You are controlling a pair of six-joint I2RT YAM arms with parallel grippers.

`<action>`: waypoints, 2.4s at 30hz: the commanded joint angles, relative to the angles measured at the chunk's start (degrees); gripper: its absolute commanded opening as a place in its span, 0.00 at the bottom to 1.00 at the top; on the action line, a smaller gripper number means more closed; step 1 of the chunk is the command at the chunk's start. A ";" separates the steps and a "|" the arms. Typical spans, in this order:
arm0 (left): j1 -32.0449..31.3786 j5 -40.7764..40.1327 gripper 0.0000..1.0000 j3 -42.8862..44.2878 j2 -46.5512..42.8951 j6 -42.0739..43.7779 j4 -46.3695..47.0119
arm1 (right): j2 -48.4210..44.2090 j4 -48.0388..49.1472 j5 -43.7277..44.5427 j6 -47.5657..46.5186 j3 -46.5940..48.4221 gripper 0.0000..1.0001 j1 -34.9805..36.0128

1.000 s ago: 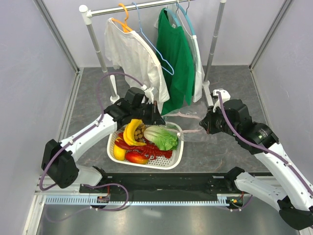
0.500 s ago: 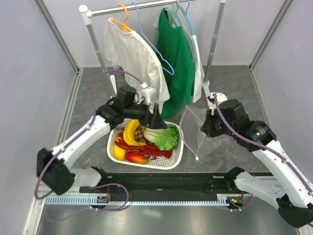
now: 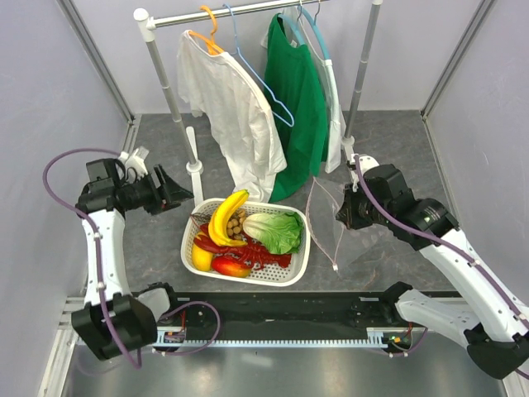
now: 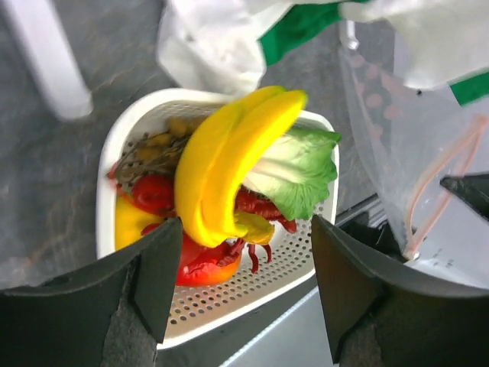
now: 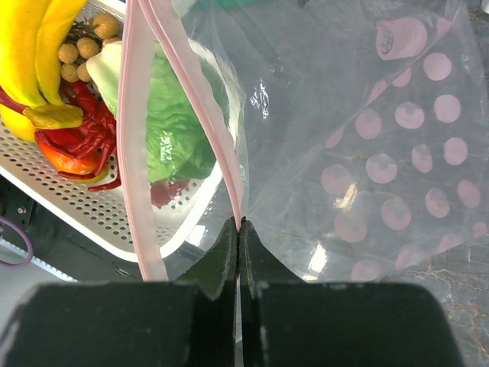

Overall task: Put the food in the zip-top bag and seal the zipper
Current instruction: Pick up the fake lobster from the bin.

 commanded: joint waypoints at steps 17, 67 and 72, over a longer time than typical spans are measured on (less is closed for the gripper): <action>1.66 -15.46 0.66 -12.08 -3.60 -9.78 -15.98 | 3.18 1.96 0.37 0.39 1.13 0.00 -3.26; -9.67 -24.51 0.02 -7.62 -0.52 -11.47 -6.81 | 7.39 2.23 0.82 -0.76 3.59 0.00 -3.52; -9.59 -29.34 0.02 -2.42 -2.10 -8.30 -12.45 | 7.13 2.32 1.08 -1.02 3.94 0.00 -3.52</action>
